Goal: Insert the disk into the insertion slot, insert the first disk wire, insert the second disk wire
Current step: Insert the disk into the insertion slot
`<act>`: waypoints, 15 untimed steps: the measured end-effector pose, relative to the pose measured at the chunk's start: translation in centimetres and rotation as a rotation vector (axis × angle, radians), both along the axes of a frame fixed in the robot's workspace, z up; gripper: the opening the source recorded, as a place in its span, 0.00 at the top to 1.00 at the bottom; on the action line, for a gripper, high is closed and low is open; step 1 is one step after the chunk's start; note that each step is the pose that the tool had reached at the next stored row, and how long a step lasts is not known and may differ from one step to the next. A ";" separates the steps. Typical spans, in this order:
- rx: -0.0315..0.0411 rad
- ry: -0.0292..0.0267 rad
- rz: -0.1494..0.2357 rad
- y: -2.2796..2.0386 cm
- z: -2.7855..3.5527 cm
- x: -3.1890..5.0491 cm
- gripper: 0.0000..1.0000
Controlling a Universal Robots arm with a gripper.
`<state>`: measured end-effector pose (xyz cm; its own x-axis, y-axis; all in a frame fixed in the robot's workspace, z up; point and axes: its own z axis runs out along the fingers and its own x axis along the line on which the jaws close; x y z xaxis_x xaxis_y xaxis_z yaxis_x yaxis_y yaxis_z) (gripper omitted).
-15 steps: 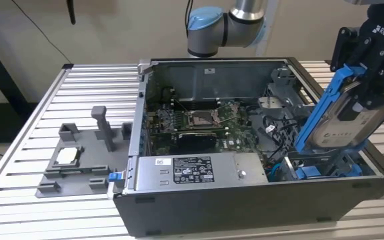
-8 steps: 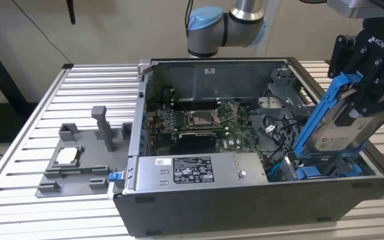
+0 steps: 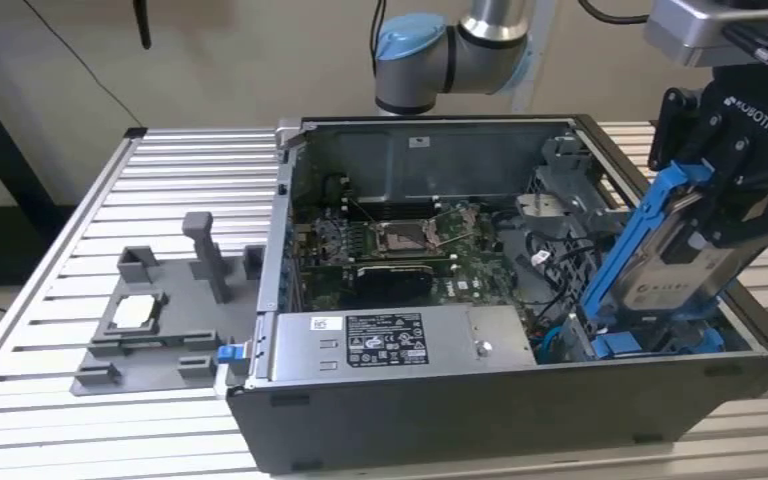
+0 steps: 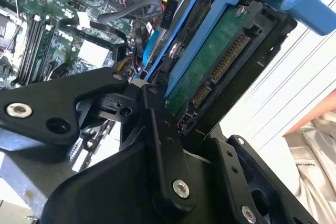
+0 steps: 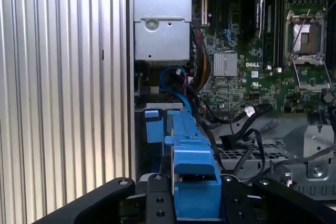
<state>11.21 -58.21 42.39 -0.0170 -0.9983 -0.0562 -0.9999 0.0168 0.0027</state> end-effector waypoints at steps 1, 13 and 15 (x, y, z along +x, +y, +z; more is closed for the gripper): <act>0.0000 0.0000 0.000 0.00 -0.09 0.03 0.68; 0.0007 -0.0001 0.000 0.00 -1.16 0.14 0.68; 0.0009 0.0000 0.000 0.00 -1.39 0.15 0.68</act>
<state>11.35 -58.21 41.00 -0.0170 -0.9982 -0.0571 -0.9999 0.0169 0.0027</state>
